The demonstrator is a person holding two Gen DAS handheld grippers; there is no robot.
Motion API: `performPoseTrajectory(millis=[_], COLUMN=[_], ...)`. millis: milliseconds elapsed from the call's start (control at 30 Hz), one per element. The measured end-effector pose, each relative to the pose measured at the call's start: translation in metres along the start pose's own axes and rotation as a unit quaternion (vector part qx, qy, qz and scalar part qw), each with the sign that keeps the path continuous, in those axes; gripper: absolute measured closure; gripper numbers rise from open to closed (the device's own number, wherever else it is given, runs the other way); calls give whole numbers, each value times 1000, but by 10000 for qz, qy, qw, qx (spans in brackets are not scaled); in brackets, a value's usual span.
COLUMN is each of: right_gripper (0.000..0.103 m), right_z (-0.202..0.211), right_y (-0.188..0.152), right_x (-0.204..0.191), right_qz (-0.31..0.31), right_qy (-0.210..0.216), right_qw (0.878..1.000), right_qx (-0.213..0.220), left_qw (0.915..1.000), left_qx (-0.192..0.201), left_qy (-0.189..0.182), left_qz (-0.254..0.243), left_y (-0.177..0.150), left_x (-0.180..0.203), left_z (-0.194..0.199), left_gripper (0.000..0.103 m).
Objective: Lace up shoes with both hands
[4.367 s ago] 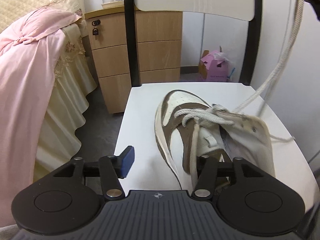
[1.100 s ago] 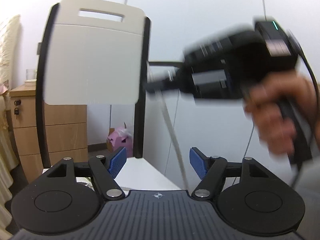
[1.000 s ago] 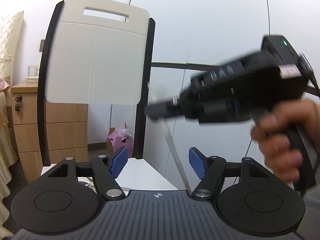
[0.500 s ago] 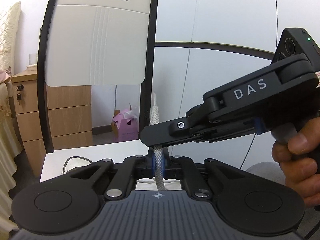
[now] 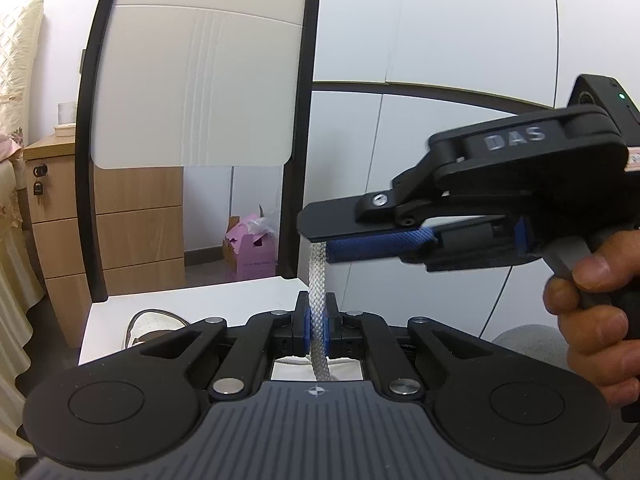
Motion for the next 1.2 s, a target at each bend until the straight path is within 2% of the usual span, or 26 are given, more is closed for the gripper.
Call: performPoseTrajectory(millis=[33, 167, 267, 333, 400, 467, 567, 700, 733, 833, 900, 967, 1033, 1067, 1133, 1200], right_gripper=[99, 100, 100, 100, 100, 100, 100, 100, 100, 100, 100, 100, 100, 100, 100, 100], right_z=[-1, -7, -12, -20, -29, -37, -50, -67, -77, -115, -134, -151, -164, -169, -176, -184], right_y=[0, 1, 6, 14, 23, 31, 44, 61, 58, 39, 30, 23, 17, 14, 6, -1], right_x=[0, 0, -3, -7, -11, -15, -20, -28, -27, -37, -43, -47, -51, -53, -60, -66], right_qz=[-6, -6, 145, 431, 716, 1001, 1426, 1989, 2301, 3321, 3741, 4100, 4392, 4516, 4727, 4871], right_qy=[21, 81, 30, -29, -88, -147, -235, -352, -392, -428, -373, -295, -170, -107, -11, 21], right_qw=[10000, 9999, 9998, 9991, 9974, 9947, 9891, 9783, 9694, 9235, 8951, 8663, 8389, 8253, 8002, 7774], right_qx=[18, 79, 98, 11, -75, -162, -292, -464, -756, -1870, -2397, -2838, -3211, -3387, -3692, -3979], left_qw=[10000, 9999, 9998, 9997, 9994, 9988, 9978, 9917, 9903, 9846, 9812, 9799, 9808, 9819, 9828, 9773], left_qx=[-2, 46, -14, -77, -99, -84, -201, -461, -571, -892, -1073, -1196, -1273, -1314, -1356, -1378], left_qy=[-2, -36, 38, 28, 63, 91, 310, 955, 1048, 1309, 1400, 1436, 1393, 1344, 1129, 928], left_qz=[-21, -82, -177, -213, -329, -467, -549, -722, -711, -743, -782, -699, -501, -253, 544, 1311], left_y=[-1, -1, -2, -3, -4, -6, -11, -18, -19, -24, -27, -28, -29, -29, -28, -28], left_x=[1, 1, 0, -2, -5, -7, -16, -33, -37, -48, -51, -55, -62, -68, -86, -107], left_z=[0, 3, 4, 5, 7, 11, 15, 15, 13, 4, -3, -8, -8, -7, -3, -2], left_gripper=[96, 96, 92, 81, 59, 56, 56, 56, 56, 58, 59, 66, 77, 83, 86, 86])
Point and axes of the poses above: each gripper's, at about its wrist camera, not at the fingertips, and z roughly against the way its jaws point, x to its right, y to its top, the point moved 2 cm from there along -z, roughly the way its jaws point, and after that the axes turned 1 degree about -y, right-handed, at the moved point
